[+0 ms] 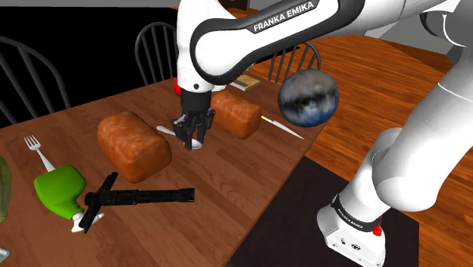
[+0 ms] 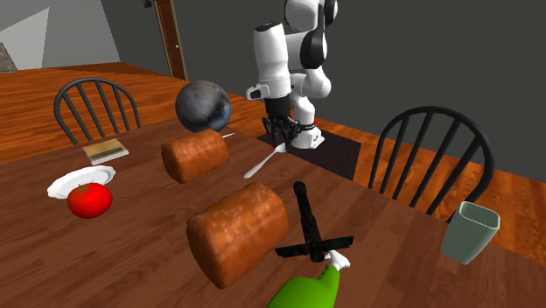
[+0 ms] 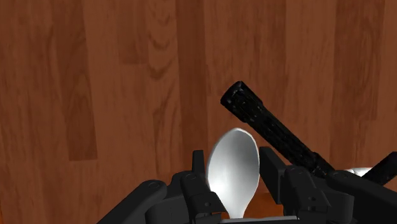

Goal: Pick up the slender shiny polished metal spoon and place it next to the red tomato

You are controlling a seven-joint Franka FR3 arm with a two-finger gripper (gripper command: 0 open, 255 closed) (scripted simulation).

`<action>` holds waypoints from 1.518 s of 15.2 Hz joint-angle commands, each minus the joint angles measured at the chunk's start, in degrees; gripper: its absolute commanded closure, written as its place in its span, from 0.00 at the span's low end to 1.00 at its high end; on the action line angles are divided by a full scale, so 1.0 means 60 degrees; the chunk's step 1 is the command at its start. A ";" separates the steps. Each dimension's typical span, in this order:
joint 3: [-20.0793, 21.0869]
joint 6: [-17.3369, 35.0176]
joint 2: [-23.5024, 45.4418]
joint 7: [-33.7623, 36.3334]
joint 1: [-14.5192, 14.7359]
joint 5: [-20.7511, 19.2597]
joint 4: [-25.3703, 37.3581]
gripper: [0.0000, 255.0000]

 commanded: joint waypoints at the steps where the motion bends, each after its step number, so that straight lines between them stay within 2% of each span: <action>1: -0.0247 -0.0141 0.0217 -0.0424 -0.0239 -0.0110 0.0282 1.00; 7: -0.0830 -0.0557 0.1176 -0.1405 -0.0837 -0.0442 0.1491 1.00; 13: -0.1313 -0.1126 0.2378 -0.2281 -0.1376 -0.0718 0.3128 1.00; 18: -0.1637 -0.1769 0.3588 -0.2932 -0.1786 -0.0902 0.4889 1.00; 23: -0.1895 -0.2650 0.5065 -0.3512 -0.2156 -0.1054 0.7173 1.00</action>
